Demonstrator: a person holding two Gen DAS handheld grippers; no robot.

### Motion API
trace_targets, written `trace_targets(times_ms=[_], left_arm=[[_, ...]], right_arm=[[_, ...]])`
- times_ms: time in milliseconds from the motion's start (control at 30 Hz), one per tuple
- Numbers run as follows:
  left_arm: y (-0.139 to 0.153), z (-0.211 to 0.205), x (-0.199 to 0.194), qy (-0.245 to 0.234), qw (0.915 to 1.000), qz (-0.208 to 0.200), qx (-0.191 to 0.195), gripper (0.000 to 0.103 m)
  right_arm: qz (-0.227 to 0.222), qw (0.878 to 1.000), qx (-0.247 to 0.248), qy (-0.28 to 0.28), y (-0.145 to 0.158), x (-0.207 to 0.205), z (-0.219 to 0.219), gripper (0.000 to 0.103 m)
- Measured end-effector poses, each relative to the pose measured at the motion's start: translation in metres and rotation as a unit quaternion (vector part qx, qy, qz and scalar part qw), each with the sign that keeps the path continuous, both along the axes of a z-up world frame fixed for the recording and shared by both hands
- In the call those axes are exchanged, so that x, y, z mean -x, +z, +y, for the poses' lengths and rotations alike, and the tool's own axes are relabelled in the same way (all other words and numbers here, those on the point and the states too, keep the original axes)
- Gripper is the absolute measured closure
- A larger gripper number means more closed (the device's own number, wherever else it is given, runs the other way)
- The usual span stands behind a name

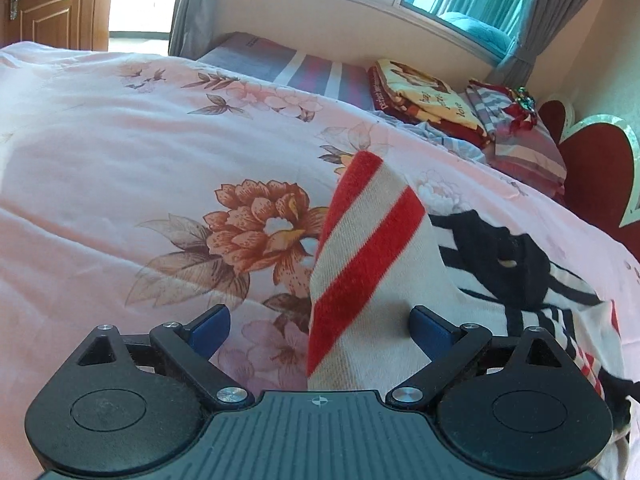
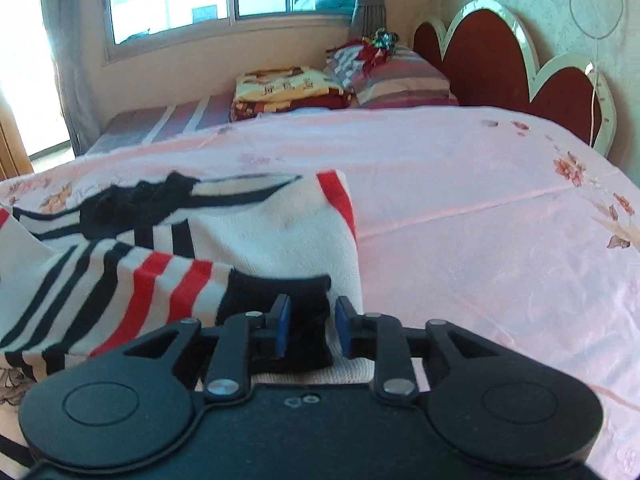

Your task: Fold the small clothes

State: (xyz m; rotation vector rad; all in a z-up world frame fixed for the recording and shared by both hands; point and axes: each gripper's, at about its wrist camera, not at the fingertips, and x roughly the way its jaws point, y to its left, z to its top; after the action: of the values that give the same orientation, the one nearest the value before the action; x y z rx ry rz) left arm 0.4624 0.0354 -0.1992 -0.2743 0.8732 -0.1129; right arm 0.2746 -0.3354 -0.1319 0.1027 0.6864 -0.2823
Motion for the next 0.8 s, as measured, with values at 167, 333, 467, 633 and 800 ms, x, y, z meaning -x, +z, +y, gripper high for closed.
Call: trace_targets(times_ms=[167, 333, 467, 633, 800], left_arm=[[-0.009, 0.008, -0.026, 0.048, 0.9988, -0.010, 0.006, 0.025], [-0.015, -0.001, -0.040, 0.047, 0.9975, -0.035, -0.039, 0.026], [-0.009, 0.004, -0.036, 0.057, 0.9971, -0.039, -0.033, 0.026], [0.021, 0.005, 0.017, 0.014, 0.9972, -0.070, -0.022, 0.026], [0.025, -0.010, 0.070, -0.031, 0.9972, -0.065, -0.021, 0.026]], right_arm=[[-0.030, 0.998, -0.026, 0.038, 0.010, -0.006, 0.007, 0.073], [0.045, 0.997, -0.014, 0.065, -0.024, -0.029, 0.014, 0.072], [0.036, 0.996, 0.012, 0.076, -0.028, -0.025, 0.019, 0.073], [0.008, 0.996, -0.033, 0.088, -0.004, -0.011, 0.018, 0.062], [0.003, 0.993, -0.055, 0.100, 0.000, -0.013, 0.031, 0.056]])
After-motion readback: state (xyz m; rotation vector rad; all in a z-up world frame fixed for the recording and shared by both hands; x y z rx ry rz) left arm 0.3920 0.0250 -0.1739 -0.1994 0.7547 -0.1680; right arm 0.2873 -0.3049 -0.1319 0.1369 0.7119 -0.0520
